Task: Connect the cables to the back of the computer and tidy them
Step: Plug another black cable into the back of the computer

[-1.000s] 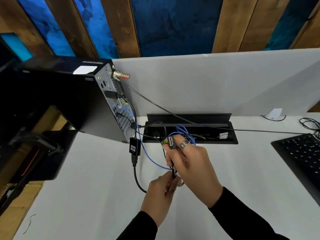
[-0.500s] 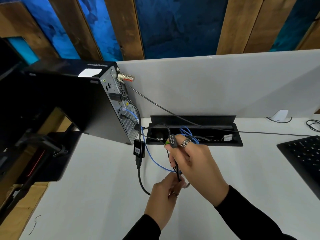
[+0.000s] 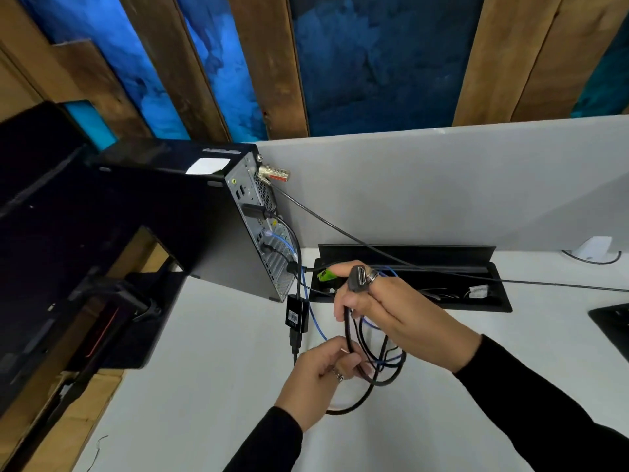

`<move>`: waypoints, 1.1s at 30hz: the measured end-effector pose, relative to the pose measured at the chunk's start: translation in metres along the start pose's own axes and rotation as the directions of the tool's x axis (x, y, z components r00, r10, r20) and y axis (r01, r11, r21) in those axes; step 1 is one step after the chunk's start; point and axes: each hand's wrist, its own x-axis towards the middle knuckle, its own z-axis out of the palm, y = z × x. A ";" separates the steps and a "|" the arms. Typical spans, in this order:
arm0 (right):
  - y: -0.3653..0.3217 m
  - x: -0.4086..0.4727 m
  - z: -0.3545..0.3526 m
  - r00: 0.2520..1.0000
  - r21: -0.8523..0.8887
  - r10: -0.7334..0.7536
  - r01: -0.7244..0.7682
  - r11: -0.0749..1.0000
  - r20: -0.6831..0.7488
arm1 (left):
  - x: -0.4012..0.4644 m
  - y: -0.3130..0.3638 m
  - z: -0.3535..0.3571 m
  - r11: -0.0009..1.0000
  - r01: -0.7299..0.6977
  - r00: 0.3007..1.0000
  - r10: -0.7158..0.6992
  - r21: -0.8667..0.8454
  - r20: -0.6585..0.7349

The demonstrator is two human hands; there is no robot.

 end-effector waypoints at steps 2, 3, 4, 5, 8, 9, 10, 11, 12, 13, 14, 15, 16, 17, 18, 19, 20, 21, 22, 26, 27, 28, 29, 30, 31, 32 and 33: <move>0.004 0.006 0.001 1.000 0.039 -0.008 0.008 0.999 0.017 | 0.003 0.002 -0.007 0.999 0.022 0.999 -0.021 -0.038 0.027; 0.005 0.009 0.001 0.999 0.072 -0.028 0.026 0.997 0.021 | 0.004 0.003 -0.010 0.998 0.038 0.999 -0.035 -0.059 0.038; 0.005 0.012 0.002 0.999 0.120 -0.050 0.047 0.992 0.021 | 0.005 0.005 -0.013 0.996 0.057 0.997 -0.053 -0.075 0.052; 0.004 0.016 0.002 0.998 0.181 -0.066 0.062 0.982 0.014 | 0.007 0.005 -0.016 0.994 0.073 0.996 -0.068 -0.083 0.065; 0.005 0.026 0.000 0.995 0.292 -0.095 0.083 0.953 0.026 | 0.010 0.009 -0.023 0.992 0.108 0.989 -0.101 -0.066 0.112; 0.006 0.031 -0.002 0.994 0.321 -0.098 0.079 0.944 0.045 | 0.011 0.012 -0.026 0.993 0.110 0.987 -0.103 -0.049 0.124; 0.008 0.035 -0.004 0.993 0.363 -0.099 0.070 0.929 0.061 | 0.012 0.015 -0.029 0.993 0.115 0.984 -0.111 -0.026 0.136; 0.008 0.039 -0.006 0.993 0.417 -0.099 0.061 0.907 0.070 | 0.012 0.018 -0.033 0.993 0.122 0.982 -0.121 0.002 0.142; 0.009 0.043 -0.008 0.993 0.458 -0.095 0.053 0.887 0.068 | 0.013 0.023 -0.038 0.991 0.130 0.982 -0.132 0.024 0.137; 0.008 0.048 -0.010 0.995 0.476 -0.088 0.053 0.878 0.051 | 0.014 0.030 -0.045 0.991 0.125 0.984 -0.129 0.037 0.119; 0.008 0.054 -0.012 0.997 0.466 -0.081 0.064 0.883 0.018 | 0.016 0.038 -0.053 0.993 0.104 0.990 -0.108 0.048 0.091; 0.007 0.060 -0.014 0.997 0.436 -0.073 0.075 0.897 -0.022 | 0.017 0.046 -0.062 0.996 0.066 0.996 -0.069 0.058 0.051; 0.008 0.067 -0.016 0.996 0.396 -0.066 0.086 0.914 -0.064 | 0.019 0.057 -0.073 0.997 0.021 1.000 -0.021 0.069 0.007; 0.009 0.074 -0.018 0.993 0.357 -0.059 0.091 0.930 -0.101 | 0.021 0.068 -0.084 0.996 -0.029 0.999 0.032 0.081 -0.038; 0.010 0.080 -0.020 0.990 0.324 -0.053 0.095 0.941 -0.134 | 0.023 0.080 -0.094 0.993 -0.079 0.993 0.086 0.091 -0.079; 0.011 0.087 -0.020 0.986 0.307 -0.050 0.097 0.947 -0.159 | 0.025 0.091 -0.104 0.985 -0.128 0.983 0.141 0.112 -0.121; 0.012 0.094 -0.020 0.983 0.302 -0.045 0.099 0.948 -0.180 | 0.028 0.102 -0.113 0.975 -0.176 0.967 0.197 0.136 -0.159; 0.013 0.101 -0.019 0.980 0.301 -0.036 0.096 0.949 -0.198 | 0.031 0.112 -0.121 0.959 -0.225 0.947 0.257 0.172 -0.193; 0.014 0.108 -0.018 0.976 0.294 -0.029 0.093 0.951 -0.215 | 0.035 0.121 -0.128 0.939 -0.271 0.921 0.317 0.212 -0.226; 0.018 0.132 -0.012 0.959 0.173 -0.041 0.093 0.980 -0.280 | 0.056 0.151 -0.155 0.827 -0.360 0.777 0.522 0.433 -0.352; 0.017 0.138 -0.010 0.955 0.143 -0.041 0.086 0.986 -0.294 | 0.063 0.157 -0.162 0.788 -0.355 0.735 0.568 0.503 -0.370; 0.017 0.142 -0.009 0.951 0.121 -0.037 0.077 0.990 -0.307 | 0.071 0.162 -0.170 0.740 -0.334 0.697 0.611 0.583 -0.376; 0.016 0.146 -0.007 0.950 0.097 -0.032 0.065 0.993 -0.310 | 0.079 0.165 -0.177 0.680 -0.291 0.667 0.648 0.672 -0.367; 0.015 0.150 -0.006 0.949 0.058 -0.031 0.052 0.997 -0.313 | 0.087 0.168 -0.184 0.612 -0.234 0.654 0.674 0.755 -0.343; 0.014 0.153 -0.005 0.948 0.005 -0.035 0.039 0.999 -0.316 | 0.095 0.168 -0.190 0.550 -0.184 0.660 0.683 0.815 -0.313; 0.013 0.156 -0.003 0.949 -0.055 -0.045 0.029 0.998 -0.313 | 0.102 0.168 -0.195 0.510 -0.150 0.679 0.676 0.847 -0.287; 0.013 0.159 -0.001 0.948 -0.108 -0.054 0.021 0.994 -0.312 | 0.109 0.167 -0.199 0.492 -0.134 0.704 0.658 0.860 -0.266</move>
